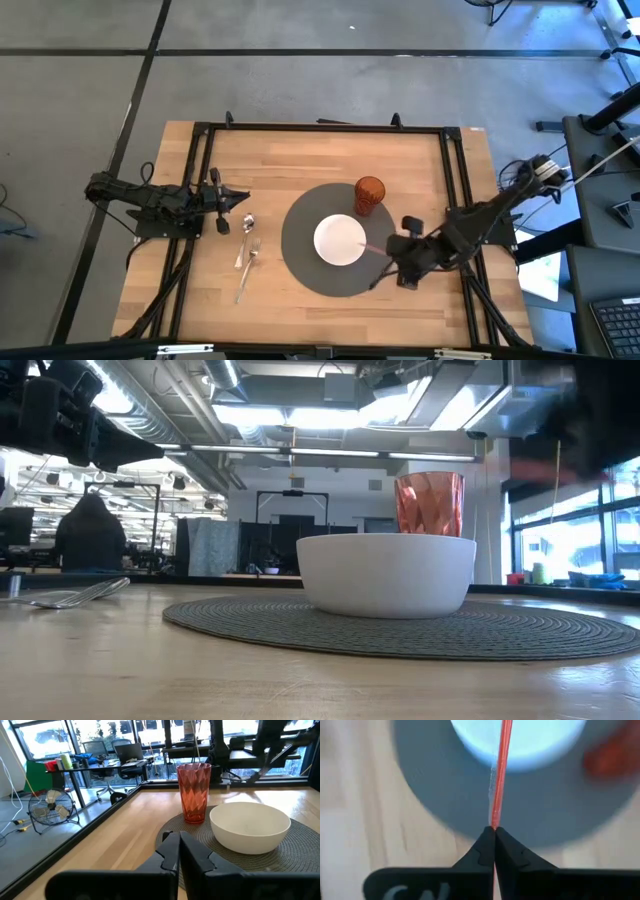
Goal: Pick & Place Utensil
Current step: Put the orange straw into the orange cup
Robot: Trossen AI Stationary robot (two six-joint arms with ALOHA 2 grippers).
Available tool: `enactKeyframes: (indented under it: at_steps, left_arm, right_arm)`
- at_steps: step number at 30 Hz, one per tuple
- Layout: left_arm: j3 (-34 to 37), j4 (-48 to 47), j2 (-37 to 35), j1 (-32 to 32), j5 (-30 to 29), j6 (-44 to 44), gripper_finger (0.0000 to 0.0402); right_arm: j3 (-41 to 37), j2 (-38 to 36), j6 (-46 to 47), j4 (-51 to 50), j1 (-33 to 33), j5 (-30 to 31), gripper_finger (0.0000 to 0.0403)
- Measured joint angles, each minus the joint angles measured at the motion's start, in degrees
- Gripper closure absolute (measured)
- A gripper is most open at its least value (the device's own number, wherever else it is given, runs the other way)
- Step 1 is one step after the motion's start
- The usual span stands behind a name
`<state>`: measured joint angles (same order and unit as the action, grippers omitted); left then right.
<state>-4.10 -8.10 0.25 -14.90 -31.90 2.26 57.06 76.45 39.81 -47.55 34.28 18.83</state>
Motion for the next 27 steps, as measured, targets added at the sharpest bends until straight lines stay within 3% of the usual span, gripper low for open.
enactKeyframes:
  at_steps: [4, 13, 21, 27]
  left_arm:
    - [0.0, 0.0, 0.0, 0.0, 0.0, 0.0, 0.0396]
    - [0.0, 0.1, 0.0, 0.0, 0.0, 0.4, 0.0395]
    - [0.0, 0.0, 0.0, 0.0, 0.0, 0.4, 0.0395]
    - [0.0, 0.0, 0.0, 0.0, 0.0, 0.8, 0.0395]
  right_arm:
    - [-0.2, -4.5, -13.4, 12.6, 0.6, 6.9, 0.0402]
    - [-0.3, -11.7, -41.8, 34.0, -3.8, 7.1, 0.0402]
    - [-7.1, -12.7, -54.5, 49.6, -5.0, 5.0, 0.0402]
    - [-15.8, -19.4, -57.9, 63.3, -7.7, 6.6, 0.0402]
